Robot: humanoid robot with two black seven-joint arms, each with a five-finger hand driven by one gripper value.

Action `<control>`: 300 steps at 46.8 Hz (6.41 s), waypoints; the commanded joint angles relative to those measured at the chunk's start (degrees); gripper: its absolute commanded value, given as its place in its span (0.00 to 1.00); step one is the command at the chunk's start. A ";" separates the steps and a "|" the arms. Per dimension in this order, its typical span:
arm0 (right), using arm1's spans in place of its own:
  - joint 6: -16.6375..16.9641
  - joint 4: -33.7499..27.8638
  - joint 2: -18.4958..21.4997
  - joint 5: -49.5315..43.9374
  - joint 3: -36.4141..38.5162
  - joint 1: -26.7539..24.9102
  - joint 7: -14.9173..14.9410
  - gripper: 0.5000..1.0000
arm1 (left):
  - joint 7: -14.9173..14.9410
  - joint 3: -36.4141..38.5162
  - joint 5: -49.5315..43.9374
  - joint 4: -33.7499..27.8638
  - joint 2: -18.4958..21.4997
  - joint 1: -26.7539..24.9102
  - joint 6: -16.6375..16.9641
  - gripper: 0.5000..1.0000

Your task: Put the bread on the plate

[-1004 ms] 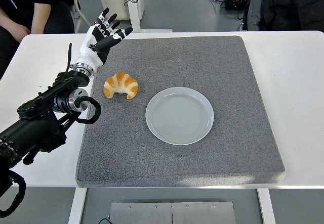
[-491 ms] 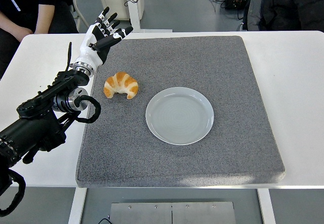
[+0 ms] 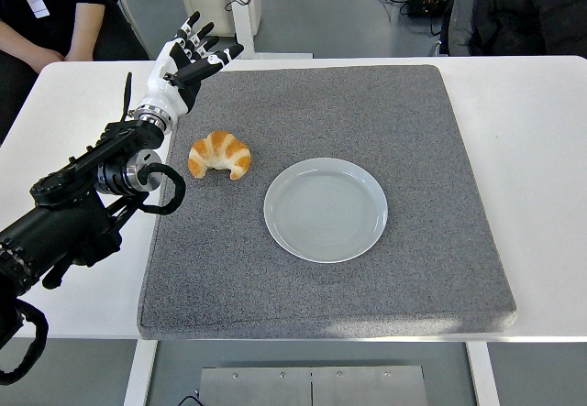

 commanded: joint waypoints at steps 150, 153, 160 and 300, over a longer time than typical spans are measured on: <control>0.00 -0.30 0.00 -0.05 0.09 0.10 0.00 1.00 | 3.84 49.21 30.31 -13.58 16.63 -14.62 4.17 0.93; 0.00 -0.30 0.00 0.04 0.09 0.10 0.00 1.00 | 3.57 49.30 30.31 -13.31 16.37 -14.54 4.17 0.93; 0.00 -0.30 0.00 -0.05 0.09 0.10 0.00 1.00 | 3.48 49.21 30.31 -13.31 16.37 -14.19 4.08 0.93; 0.00 -0.48 0.00 0.04 0.00 0.02 0.00 1.00 | -1.70 50.09 31.11 -9.44 13.65 -39.59 -1.89 0.00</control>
